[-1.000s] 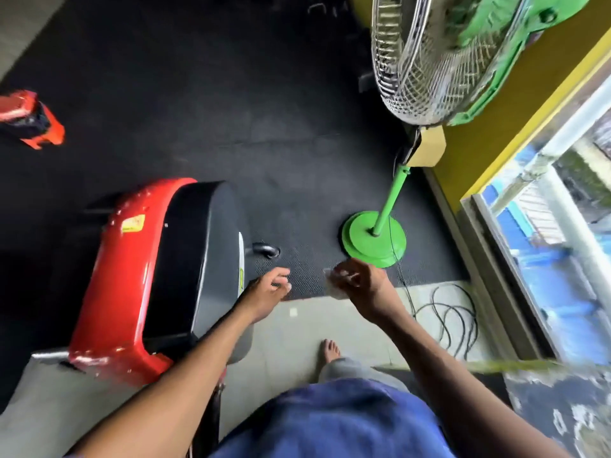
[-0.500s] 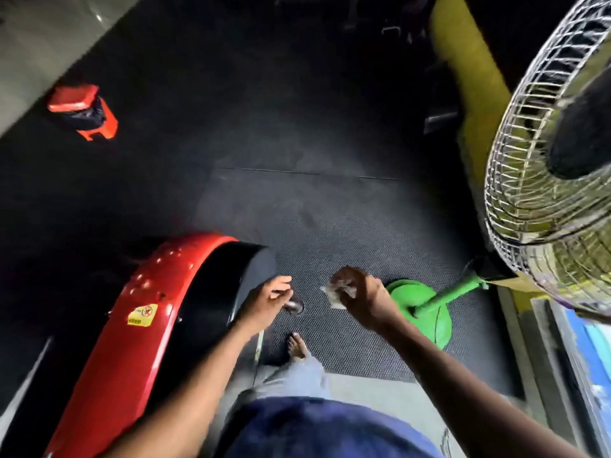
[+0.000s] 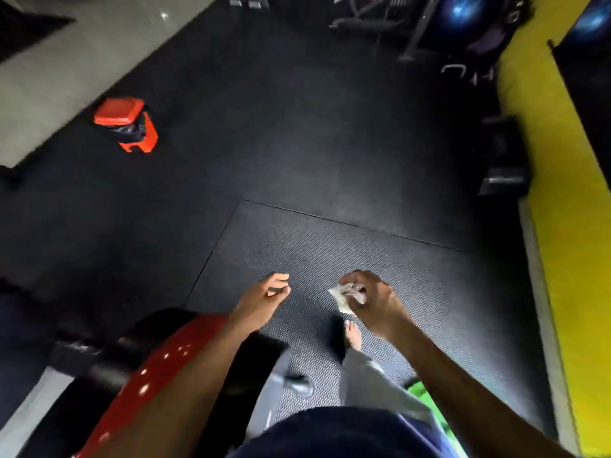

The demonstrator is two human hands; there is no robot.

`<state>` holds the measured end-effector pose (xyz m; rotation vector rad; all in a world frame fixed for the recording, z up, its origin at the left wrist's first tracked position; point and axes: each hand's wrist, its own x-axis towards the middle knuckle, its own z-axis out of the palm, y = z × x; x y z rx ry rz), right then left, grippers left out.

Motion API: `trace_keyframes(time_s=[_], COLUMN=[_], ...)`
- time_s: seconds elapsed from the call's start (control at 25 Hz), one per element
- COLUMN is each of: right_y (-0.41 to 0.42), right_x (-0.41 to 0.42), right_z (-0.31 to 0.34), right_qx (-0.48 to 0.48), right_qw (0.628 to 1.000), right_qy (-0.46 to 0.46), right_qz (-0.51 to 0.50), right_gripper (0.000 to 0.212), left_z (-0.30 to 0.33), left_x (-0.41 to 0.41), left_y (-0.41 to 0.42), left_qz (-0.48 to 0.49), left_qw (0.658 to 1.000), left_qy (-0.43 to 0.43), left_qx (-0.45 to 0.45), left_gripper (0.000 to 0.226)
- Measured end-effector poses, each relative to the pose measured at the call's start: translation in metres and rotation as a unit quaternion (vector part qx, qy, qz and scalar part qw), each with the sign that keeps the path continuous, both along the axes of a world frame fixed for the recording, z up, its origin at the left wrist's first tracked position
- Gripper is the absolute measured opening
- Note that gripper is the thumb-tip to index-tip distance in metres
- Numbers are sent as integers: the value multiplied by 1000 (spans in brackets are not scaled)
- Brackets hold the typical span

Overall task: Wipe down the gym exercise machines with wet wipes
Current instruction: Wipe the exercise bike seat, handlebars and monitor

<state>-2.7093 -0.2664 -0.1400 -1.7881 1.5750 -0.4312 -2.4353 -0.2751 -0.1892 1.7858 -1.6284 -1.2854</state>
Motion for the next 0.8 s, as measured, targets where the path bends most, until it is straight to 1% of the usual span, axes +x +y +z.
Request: trace_keyframes(time_s=[0.12,0.24,0.28,0.36,0.44,0.56,0.64,0.8], right_y=[-96,-187,-196,-257,-317,-383,-420,-493], right_x=[-2,2,3,18,53,124,172,278], right_z=[-3,1,2,1,1,8,6,3], right_qx=[-4,-5,-11,-12,-12,-25,-10,3], right_qw=[999,996,995,992,984,969,958,938], right_qy=[-15,-22,-16,-28,-34,-44,-52,-51], right_qz=[44,83,93,124,175,242,282,342], right_gripper=[30,26,24,20,17,13,16,16], left_z=[-6,3,7,19,27,24,14,3], left_x=[1,15,21,38,62,103,136,212], left_y=[-69,-131,-136,-174,-202,-227,-245,-283], left_qz=[35,79,85,157,236,299,347,408], left_qw=[999,996,995,987,972,954,938,913], left_qy=[-14,-39,-46,-36,-19,-13,-6,0], left_qx=[5,13,5,-1,-3,11,16,27], left_gripper=[29,26,23,21,20,26,26,25])
